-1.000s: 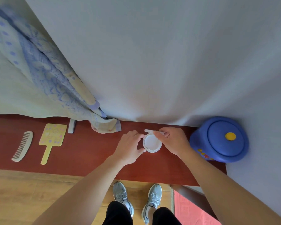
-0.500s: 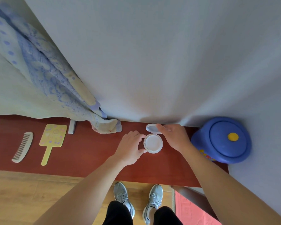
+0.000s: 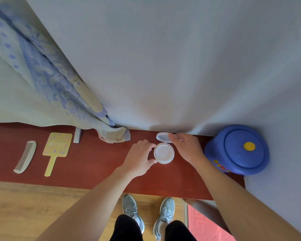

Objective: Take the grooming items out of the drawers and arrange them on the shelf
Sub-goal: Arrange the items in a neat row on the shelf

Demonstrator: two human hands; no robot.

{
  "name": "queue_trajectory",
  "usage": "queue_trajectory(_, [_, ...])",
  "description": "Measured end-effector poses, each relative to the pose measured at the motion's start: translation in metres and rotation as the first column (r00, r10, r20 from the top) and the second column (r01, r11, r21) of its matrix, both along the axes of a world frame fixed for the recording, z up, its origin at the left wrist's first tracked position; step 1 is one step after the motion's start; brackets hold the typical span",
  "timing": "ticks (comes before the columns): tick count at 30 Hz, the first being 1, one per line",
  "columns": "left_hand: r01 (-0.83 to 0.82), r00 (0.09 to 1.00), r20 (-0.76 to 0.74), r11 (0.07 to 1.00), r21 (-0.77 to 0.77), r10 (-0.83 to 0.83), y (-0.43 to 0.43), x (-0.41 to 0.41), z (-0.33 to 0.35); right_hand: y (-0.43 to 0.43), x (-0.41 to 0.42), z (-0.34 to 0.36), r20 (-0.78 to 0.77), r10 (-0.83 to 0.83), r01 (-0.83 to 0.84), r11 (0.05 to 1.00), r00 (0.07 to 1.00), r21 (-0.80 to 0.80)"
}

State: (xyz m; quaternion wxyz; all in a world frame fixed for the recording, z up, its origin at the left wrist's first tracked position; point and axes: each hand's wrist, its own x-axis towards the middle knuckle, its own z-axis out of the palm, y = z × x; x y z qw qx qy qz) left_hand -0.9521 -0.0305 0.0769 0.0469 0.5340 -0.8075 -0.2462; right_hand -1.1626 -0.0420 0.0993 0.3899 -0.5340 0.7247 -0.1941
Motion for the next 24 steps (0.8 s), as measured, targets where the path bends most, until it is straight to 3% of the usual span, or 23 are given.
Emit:
queue_trajectory(12, [-0.070, 0.997, 0.036, 0.997, 0.031, 0.069, 0.008, 0.006, 0.023, 0.018, -0.007, 0.007, 0.045, -0.090, 0.087, 0.994, 0.995, 0.062])
queue_trajectory(24, [-0.151, 0.988, 0.010, 0.989, -0.007, 0.151, 0.034, 0.022, 0.077, 0.049, -0.004, 0.056, -0.043, 0.057, -0.056, 0.998, 0.997, 0.016])
